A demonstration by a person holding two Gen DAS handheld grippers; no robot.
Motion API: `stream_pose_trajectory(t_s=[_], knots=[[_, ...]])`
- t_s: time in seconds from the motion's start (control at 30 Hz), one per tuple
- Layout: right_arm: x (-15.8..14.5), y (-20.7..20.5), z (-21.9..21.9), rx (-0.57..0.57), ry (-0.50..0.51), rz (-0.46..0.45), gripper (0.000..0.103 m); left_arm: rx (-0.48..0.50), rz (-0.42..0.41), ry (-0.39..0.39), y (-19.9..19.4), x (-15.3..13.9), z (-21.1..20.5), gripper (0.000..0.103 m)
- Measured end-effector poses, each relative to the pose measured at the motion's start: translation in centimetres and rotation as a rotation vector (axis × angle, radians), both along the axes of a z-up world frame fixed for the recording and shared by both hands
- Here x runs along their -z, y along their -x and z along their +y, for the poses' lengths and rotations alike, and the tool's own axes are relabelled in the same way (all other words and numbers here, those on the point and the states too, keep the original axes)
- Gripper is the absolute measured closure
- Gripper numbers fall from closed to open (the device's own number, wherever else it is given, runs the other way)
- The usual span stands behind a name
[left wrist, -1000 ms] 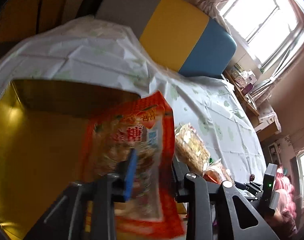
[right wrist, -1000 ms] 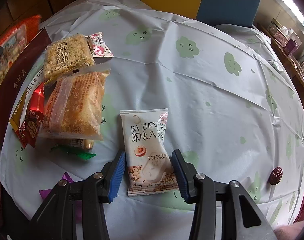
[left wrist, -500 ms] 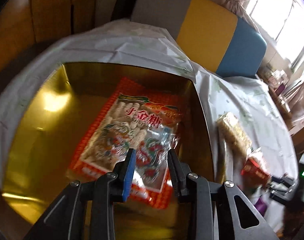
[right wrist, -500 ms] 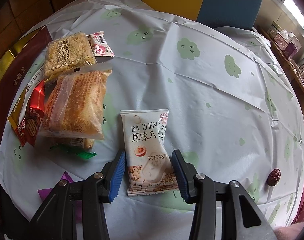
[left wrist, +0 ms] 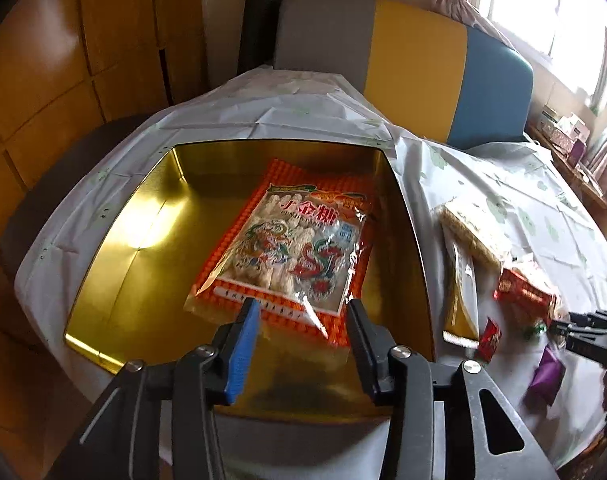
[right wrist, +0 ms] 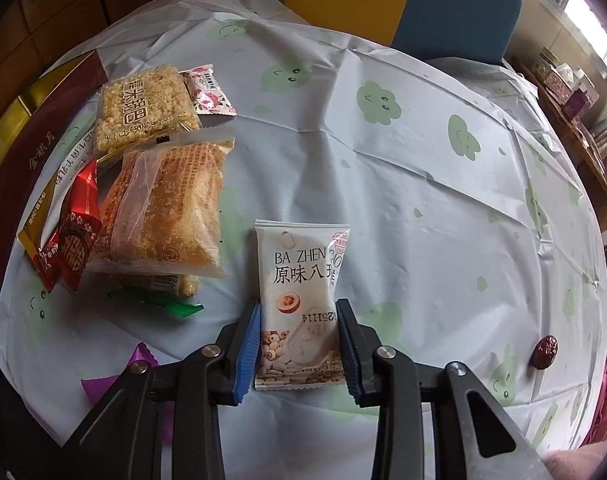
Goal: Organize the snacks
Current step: 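Lower the orange bag into the tray and open the left tool while the right tool grasps the white packet, then carry the white BA ZHEN packet into the gold tray and open the right tool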
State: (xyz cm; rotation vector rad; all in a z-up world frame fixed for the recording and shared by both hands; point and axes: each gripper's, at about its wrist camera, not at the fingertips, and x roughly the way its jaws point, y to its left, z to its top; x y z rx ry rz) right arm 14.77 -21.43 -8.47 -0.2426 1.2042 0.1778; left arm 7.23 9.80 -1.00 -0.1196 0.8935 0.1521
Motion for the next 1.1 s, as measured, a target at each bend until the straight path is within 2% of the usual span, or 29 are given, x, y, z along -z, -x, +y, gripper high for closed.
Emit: stream_pose_trajectory(t_s=[0.3, 0.4, 0.5, 0.63, 0.87, 1.1], knots=[[-0.8, 0.6, -2.3, 0.107, 0.008, 0.000, 0.069, -0.007, -0.010, -0.009, 2.0, 0.0, 0.3, 0.057], [-1.6, 0.9, -3.5, 0.162, 0.014, -0.033, 0.069, -0.012, -0.012, -0.010, 2.4, 0.0, 0.6, 0.052], [-3.2, 1.4, -5.0, 0.217, -0.001, -0.093, 0.069, -0.024, -0.014, -0.005, 2.6, 0.1, 1.0, 0.052], [-5.8, 2.2, -6.0, 0.254, -0.073, -0.169, 0.069, -0.034, -0.011, -0.001, 2.8, 0.4, 1.3, 0.052], [-9.7, 4.1, -1.6, 0.144, -0.194, -0.259, 0.069, -0.038, -0.010, 0.008, 3.0, 0.7, 1.5, 0.052], [-11.1, 5.3, 5.9, -0.043, -0.301, -0.247, 0.069, -0.076, -0.017, 0.028, 3.4, 0.8, 2.8, 0.052]])
